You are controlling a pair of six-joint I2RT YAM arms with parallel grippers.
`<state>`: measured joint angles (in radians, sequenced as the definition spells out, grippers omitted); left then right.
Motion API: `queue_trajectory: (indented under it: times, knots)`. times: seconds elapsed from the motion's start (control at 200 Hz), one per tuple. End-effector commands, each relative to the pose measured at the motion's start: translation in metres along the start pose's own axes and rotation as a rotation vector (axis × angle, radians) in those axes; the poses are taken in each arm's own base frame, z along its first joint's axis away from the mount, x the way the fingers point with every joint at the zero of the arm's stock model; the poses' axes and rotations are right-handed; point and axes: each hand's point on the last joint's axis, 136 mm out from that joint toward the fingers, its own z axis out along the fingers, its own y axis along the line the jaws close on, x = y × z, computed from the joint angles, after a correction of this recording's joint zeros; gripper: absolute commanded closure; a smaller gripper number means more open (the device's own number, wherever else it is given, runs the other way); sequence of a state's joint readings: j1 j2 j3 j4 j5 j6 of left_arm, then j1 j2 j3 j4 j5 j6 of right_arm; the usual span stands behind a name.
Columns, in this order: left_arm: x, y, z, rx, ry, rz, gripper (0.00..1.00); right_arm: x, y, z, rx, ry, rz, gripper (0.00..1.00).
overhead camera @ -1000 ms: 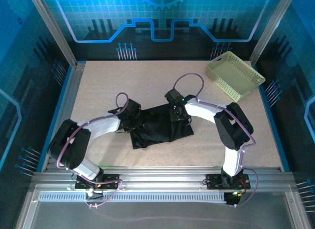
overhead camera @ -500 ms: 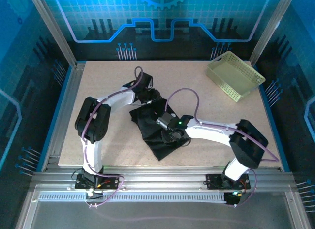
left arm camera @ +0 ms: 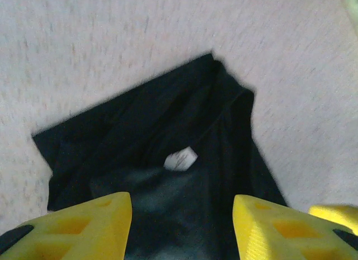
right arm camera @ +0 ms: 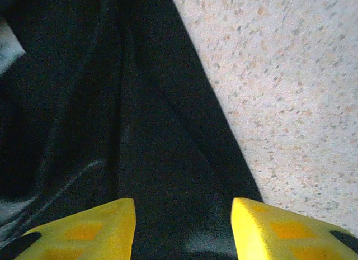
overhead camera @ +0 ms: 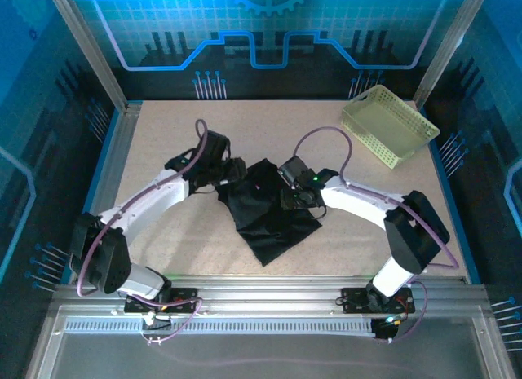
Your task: Fold the inside-out t-shirt
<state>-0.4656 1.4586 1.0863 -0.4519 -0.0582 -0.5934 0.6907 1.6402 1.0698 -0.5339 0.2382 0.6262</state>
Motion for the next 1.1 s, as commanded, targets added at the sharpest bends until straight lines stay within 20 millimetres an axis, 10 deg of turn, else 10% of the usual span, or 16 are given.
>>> queue_trajectory:
  times: [0.0,0.205,0.475,0.765,1.091]
  knots:
    - [0.030,0.016,0.026,-0.043,0.067,-0.039,0.48,0.007,-0.002,0.006,0.001,0.037,0.009,0.50]
    - [0.028,0.012,0.073,-0.047,0.102,-0.023,0.53,0.056,-0.014,0.014,0.042,0.110,0.058,0.52]
    - [0.007,-0.020,0.086,0.033,0.105,0.056,0.56,0.102,0.027,-0.002,-0.003,0.153,0.008,0.53]
    - [-0.025,-0.007,0.040,-0.089,-0.010,0.225,0.48,0.036,-0.001,-0.043,-0.014,-0.039,0.035,0.50]
    - [-0.030,0.002,0.066,-0.275,0.054,0.267,0.41,-0.043,-0.015,-0.048,-0.049,-0.119,0.089,0.50]
